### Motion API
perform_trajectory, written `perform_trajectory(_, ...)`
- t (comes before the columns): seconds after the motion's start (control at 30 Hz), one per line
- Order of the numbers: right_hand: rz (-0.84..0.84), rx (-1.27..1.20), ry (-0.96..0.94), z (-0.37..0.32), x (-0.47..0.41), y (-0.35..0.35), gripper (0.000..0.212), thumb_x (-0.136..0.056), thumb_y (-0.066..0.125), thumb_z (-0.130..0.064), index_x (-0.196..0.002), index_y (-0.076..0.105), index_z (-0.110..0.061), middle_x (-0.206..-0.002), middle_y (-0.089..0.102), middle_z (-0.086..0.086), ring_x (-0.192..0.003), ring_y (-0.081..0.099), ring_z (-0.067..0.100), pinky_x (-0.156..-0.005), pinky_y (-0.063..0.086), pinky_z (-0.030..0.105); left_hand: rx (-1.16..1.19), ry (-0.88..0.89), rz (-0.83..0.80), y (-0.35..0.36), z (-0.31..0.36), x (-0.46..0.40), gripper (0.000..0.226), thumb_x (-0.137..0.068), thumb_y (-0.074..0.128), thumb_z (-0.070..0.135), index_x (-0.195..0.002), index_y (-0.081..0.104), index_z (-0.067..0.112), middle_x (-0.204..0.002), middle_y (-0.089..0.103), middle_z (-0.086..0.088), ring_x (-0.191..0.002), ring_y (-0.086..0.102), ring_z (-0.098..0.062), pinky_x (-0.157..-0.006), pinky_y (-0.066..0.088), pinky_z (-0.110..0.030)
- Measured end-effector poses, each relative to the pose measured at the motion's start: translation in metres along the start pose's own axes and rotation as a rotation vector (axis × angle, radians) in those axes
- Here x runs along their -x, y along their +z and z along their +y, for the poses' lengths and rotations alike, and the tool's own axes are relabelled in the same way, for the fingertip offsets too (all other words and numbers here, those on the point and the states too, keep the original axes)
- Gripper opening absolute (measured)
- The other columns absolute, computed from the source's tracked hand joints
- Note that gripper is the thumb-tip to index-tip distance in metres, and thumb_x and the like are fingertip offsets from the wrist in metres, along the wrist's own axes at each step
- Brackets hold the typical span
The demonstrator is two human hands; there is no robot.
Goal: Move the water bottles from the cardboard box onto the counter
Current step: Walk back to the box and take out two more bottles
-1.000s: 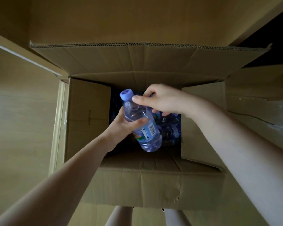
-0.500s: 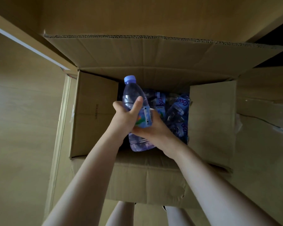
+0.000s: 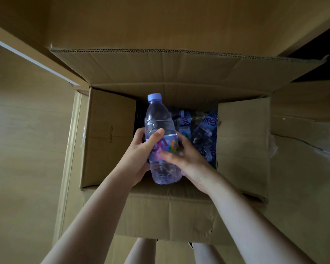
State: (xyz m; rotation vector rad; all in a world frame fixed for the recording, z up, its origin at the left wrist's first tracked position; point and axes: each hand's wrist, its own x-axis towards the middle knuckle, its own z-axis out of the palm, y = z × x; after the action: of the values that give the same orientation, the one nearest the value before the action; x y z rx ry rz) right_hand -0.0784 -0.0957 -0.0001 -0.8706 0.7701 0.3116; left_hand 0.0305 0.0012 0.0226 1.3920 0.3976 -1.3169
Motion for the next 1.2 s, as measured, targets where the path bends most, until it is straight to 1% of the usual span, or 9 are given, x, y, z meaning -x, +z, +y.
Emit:
perform_trajectory(0.13,0.258,0.425,-0.015,0.008,-0.007,0.024,0.083,-0.068,0.083,-0.034,-0.132,0.032,-0.019,-0.120,0.042,-0.009,-0.091,0.054,-0.002,-0.061,0.041,0.004,-0.102,0.036,0.183,0.013,-0.005,0.000,0.057,-0.081,0.072,0.033,-0.125,0.040,0.015,-0.114,0.063,-0.013,-0.097,0.070,-0.024,-0.083,0.058,-0.043)
perform_trajectory(0.3,0.215,0.190,-0.115,0.014,-0.003,0.014,0.028,-0.082,0.071,-0.011,-0.102,0.057,-0.024,-0.092,0.069,-0.004,-0.085,0.068,0.002,-0.068,0.053,0.014,-0.238,0.004,0.181,0.006,-0.002,0.009,0.060,-0.081,0.071,0.036,-0.129,0.040,0.016,-0.114,0.062,-0.008,-0.096,0.068,-0.019,-0.077,0.059,-0.041)
perform_trajectory(0.5,0.067,0.088,-0.092,0.012,0.004,0.008,0.028,-0.089,0.066,-0.011,-0.112,0.054,-0.021,-0.096,0.072,-0.014,-0.090,0.067,-0.003,-0.076,0.053,0.015,-0.373,-0.018,0.122,0.013,-0.010,-0.004,0.061,-0.079,0.075,0.030,-0.128,0.044,0.012,-0.113,0.065,-0.013,-0.098,0.069,-0.025,-0.088,0.056,-0.045)
perform_trajectory(0.6,0.056,0.159,0.012,0.021,-0.002,-0.003,0.034,-0.093,0.060,-0.036,-0.125,0.050,-0.029,-0.114,0.065,-0.013,-0.106,0.063,0.000,-0.095,0.050,0.028,-0.363,0.030,0.178,0.010,-0.017,-0.018,0.042,-0.080,0.076,0.024,-0.114,0.053,0.014,-0.103,0.068,-0.011,-0.086,0.071,-0.021,-0.070,0.059,-0.032)
perform_trajectory(0.7,0.093,0.188,0.090,0.029,-0.019,-0.019,0.025,-0.100,0.040,-0.044,-0.116,0.056,-0.032,-0.115,0.064,-0.010,-0.110,0.060,0.008,-0.093,0.050,0.035,-0.340,0.082,0.231,0.001,-0.023,-0.033,0.035,-0.080,0.075,0.024,-0.105,0.051,0.022,-0.100,0.066,-0.005,-0.080,0.070,-0.015,-0.063,0.055,-0.026)
perform_trajectory(0.9,0.347,0.810,0.214,0.065,-0.067,-0.073,0.026,-0.097,0.045,-0.015,-0.092,0.067,-0.002,-0.089,0.066,0.012,-0.093,0.062,0.033,-0.073,0.047,0.037,-0.451,0.150,0.257,-0.017,-0.031,-0.059,0.037,-0.077,0.077,0.028,-0.098,0.047,0.032,-0.101,0.065,0.001,-0.088,0.068,-0.013,-0.070,0.054,-0.027)
perform_trajectory(0.97,0.294,1.039,0.256,0.080,-0.080,-0.085,0.019,-0.094,0.050,-0.008,-0.105,0.065,-0.008,-0.110,0.063,0.008,-0.110,0.058,0.030,-0.084,0.046,0.033,-0.514,0.162,0.243,-0.022,-0.034,-0.067,0.040,-0.075,0.079,0.029,-0.101,0.048,0.031,-0.101,0.066,0.003,-0.089,0.068,-0.012,-0.076,0.055,-0.030)
perform_trajectory(1.07,0.162,1.385,0.272,0.098,-0.099,-0.093,0.050,-0.090,0.050,0.000,-0.139,0.044,-0.010,-0.149,0.035,0.011,-0.136,0.033,0.032,-0.109,0.034,0.040,-0.559,0.179,0.230,-0.026,-0.037,-0.080,0.049,-0.075,0.079,0.031,-0.113,0.047,0.026,-0.102,0.065,0.005,-0.089,0.066,-0.008,-0.073,0.053,-0.027)
perform_trajectory(1.2,0.027,1.761,0.267,0.110,-0.120,-0.095,0.060,-0.090,0.054,-0.006,-0.146,0.034,-0.009,-0.149,0.029,0.015,-0.138,0.024,0.032,-0.112,0.026,0.043,-0.537,0.192,0.227,-0.029,-0.041,-0.096,0.053,-0.076,0.078,0.030,-0.117,0.046,0.024,-0.101,0.065,0.006,-0.087,0.067,-0.006,-0.065,0.051,-0.020)
